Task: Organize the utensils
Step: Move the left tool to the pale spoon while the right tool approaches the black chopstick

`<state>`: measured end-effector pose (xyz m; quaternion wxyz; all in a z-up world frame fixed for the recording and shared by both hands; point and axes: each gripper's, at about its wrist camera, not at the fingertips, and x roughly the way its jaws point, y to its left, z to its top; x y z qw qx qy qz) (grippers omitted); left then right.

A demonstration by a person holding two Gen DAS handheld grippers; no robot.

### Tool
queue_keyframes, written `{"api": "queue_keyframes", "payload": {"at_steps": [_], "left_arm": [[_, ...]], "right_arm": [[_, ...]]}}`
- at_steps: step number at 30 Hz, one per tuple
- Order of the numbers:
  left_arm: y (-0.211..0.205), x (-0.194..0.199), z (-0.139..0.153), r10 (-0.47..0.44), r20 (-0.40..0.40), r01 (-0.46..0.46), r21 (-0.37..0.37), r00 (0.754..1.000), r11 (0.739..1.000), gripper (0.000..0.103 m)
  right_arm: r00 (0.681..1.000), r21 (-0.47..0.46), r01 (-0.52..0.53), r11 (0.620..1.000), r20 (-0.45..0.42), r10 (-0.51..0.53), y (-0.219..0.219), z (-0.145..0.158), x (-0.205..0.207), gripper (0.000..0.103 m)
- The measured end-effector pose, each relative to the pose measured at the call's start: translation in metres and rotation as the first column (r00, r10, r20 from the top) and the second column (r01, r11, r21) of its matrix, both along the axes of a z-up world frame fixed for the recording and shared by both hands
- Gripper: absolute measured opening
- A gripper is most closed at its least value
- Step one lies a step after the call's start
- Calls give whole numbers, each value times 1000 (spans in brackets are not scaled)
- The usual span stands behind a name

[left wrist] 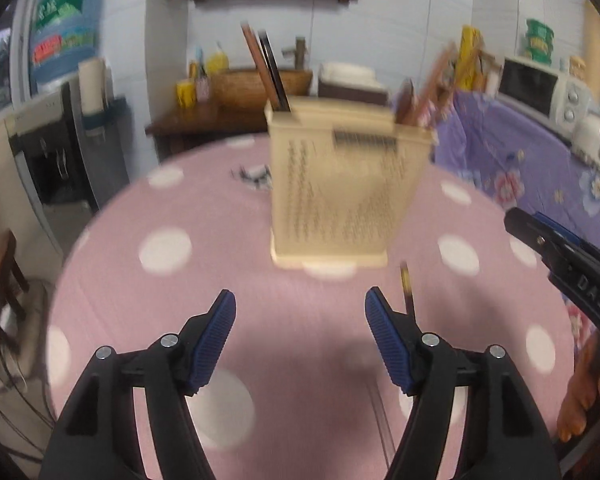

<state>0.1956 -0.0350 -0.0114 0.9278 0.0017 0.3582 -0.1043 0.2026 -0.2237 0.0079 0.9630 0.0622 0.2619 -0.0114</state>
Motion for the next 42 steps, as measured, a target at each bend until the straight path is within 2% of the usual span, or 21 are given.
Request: {"api": "queue_keyframes", "payload": {"at_steps": [4, 7, 10, 12, 15, 17, 21, 26, 32, 36, 38, 40, 42], "left_arm": [[-13, -10, -35, -49, -128, 46, -28, 991, 999, 52], [-21, -11, -45, -74, -166, 68, -42, 983, 997, 48], [-29, -13, -48, -85, -181, 80, -36, 980, 996, 45], [-36, -13, -53, -88, -195, 86, -19, 977, 996, 37], [-42, -17, -61, -84, -203, 87, 6, 976, 996, 32], [-42, -19, -61, -89, -204, 90, -8, 975, 996, 29], [-42, -20, -62, -75, -184, 85, 47, 980, 995, 12], [-20, -15, -62, -26, -180, 38, 65, 983, 997, 10], [13, -9, -62, 26, -186, -20, 35, 982, 999, 10], [17, -11, -62, 22, -183, -19, 15, 983, 1000, 10], [18, -13, -62, 19, -180, -17, 9, 983, 1000, 10], [18, -12, -62, 16, -182, -16, 5, 983, 1000, 10], [18, -12, -62, 15, -184, -15, 3, 983, 1000, 10]], "right_arm": [[996, 20, 31, 999, -87, -29, -10, -33, -12, 47], [993, 30, 48, 998, -113, -44, -17, -43, -18, 47], [992, 42, 53, 998, -118, -48, -20, -46, -21, 47], [992, 46, 52, 998, -113, -46, -20, -46, -22, 47], [994, 51, 43, 998, -107, -37, -15, -44, -23, 47], [994, 53, 37, 998, -106, -31, -14, -44, -24, 47], [993, 45, 30, 999, -119, -24, -10, -47, -22, 47], [984, 88, -5, 996, -179, 20, -6, -55, -13, 47], [944, 149, -63, 987, -311, 107, 15, -72, 16, 47], [915, 129, -69, 989, -387, 114, 39, -88, 31, 47], [921, 76, -66, 995, -379, 90, 48, -89, 30, 46], [920, 58, -72, 996, -381, 89, 52, -90, 28, 40], [921, 15, -89, 996, -380, 88, 54, -91, 26, 22]]}}
